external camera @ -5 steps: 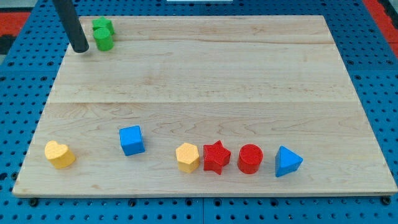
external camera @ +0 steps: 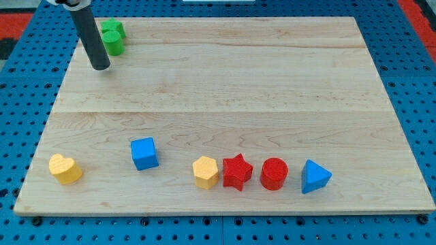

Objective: Move your arm towards the center right

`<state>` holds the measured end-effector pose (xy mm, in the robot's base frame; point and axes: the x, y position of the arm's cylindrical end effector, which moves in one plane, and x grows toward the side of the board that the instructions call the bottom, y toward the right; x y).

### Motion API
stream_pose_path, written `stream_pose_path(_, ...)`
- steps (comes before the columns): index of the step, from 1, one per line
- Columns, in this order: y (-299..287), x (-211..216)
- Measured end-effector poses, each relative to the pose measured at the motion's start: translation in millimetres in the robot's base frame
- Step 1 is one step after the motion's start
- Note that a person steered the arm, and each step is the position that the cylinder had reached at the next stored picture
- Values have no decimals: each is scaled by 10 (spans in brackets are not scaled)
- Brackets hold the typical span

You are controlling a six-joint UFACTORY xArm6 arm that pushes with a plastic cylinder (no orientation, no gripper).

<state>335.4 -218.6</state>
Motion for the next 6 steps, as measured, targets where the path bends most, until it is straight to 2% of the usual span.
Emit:
stream_pose_path(2,147,21)
stream_pose_path(3,700,130)
stream_pose_path(4,1591,196)
stream_pose_path(5,2012,237)
stream_pose_path(6,3050,294)
